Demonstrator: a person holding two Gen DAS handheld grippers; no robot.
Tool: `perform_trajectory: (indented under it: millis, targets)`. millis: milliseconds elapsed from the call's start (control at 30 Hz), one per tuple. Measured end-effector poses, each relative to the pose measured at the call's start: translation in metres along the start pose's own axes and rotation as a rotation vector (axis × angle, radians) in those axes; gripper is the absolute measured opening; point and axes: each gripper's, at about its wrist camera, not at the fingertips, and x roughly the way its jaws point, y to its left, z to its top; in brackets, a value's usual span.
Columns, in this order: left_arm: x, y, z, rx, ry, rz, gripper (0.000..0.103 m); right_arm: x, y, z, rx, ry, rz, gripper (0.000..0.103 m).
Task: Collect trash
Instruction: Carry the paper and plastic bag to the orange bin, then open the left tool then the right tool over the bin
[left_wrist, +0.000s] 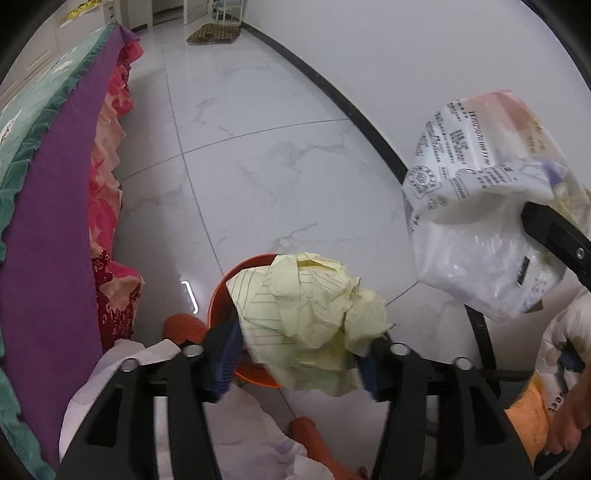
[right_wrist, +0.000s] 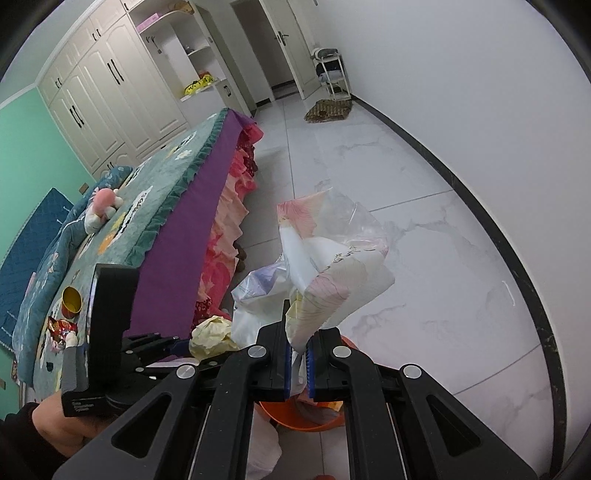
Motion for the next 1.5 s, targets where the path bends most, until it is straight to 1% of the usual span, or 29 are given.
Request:
perform_trajectory:
  millis: [33,100,267,433,633,667,733,800,833,867,900,933,1033,1267,1500]
  targets:
    - [0.000,0.000,-0.001,0.000,0.000,0.001,0.071,0.002,0.000,0.000,0.000,0.003,0.001,0.006]
    - [-0.001,0.001,-0.001,0.000,-0.008,0.005,0.071,0.007,0.001,0.000,-0.001,0.010,0.004,0.006]
    - [-0.003,0.004,-0.002,-0.014,0.003,0.014,0.071,0.014,0.005,0.000,-0.009,0.022,0.012,0.006]
    - [-0.017,0.014,-0.005,-0.027,-0.029,0.058,0.071,0.027,0.012,-0.005,-0.026,0.054,0.021,0.006]
    - [-0.033,0.033,-0.009,-0.070,-0.054,0.098,0.071,0.053,0.025,-0.015,-0.053,0.113,0.028,0.007]
    - [-0.035,0.036,-0.010,-0.077,-0.057,0.102,0.071,0.059,0.028,-0.017,-0.058,0.129,0.033,0.010]
    - [-0.036,0.041,-0.011,-0.088,-0.060,0.112,0.071,0.066,0.030,-0.020,-0.060,0.148,0.035,0.010]
    - [-0.037,0.045,-0.011,-0.098,-0.060,0.115,0.071,0.078,0.033,-0.024,-0.065,0.177,0.029,0.014]
    - [-0.038,0.046,-0.012,-0.104,-0.060,0.118,0.071,0.084,0.035,-0.025,-0.069,0.191,0.023,0.019]
    - [-0.038,0.047,-0.012,-0.109,-0.060,0.120,0.071,0.088,0.036,-0.026,-0.071,0.200,0.012,0.033]
    - [-0.038,0.049,-0.013,-0.111,-0.060,0.120,0.071,0.093,0.036,-0.028,-0.071,0.209,-0.001,0.038]
    - [-0.037,0.050,-0.014,-0.113,-0.058,0.120,0.071,0.097,0.037,-0.029,-0.071,0.214,-0.002,0.041]
    - [-0.038,0.052,-0.015,-0.117,-0.056,0.121,0.071,0.100,0.037,-0.033,-0.066,0.222,-0.002,0.041]
    - [-0.042,0.054,-0.016,-0.117,-0.067,0.108,0.071,0.092,0.038,-0.029,-0.071,0.196,-0.020,0.041]
    - [-0.050,0.055,-0.018,-0.111,-0.084,0.104,0.071,0.081,0.044,-0.026,-0.077,0.178,-0.009,0.041]
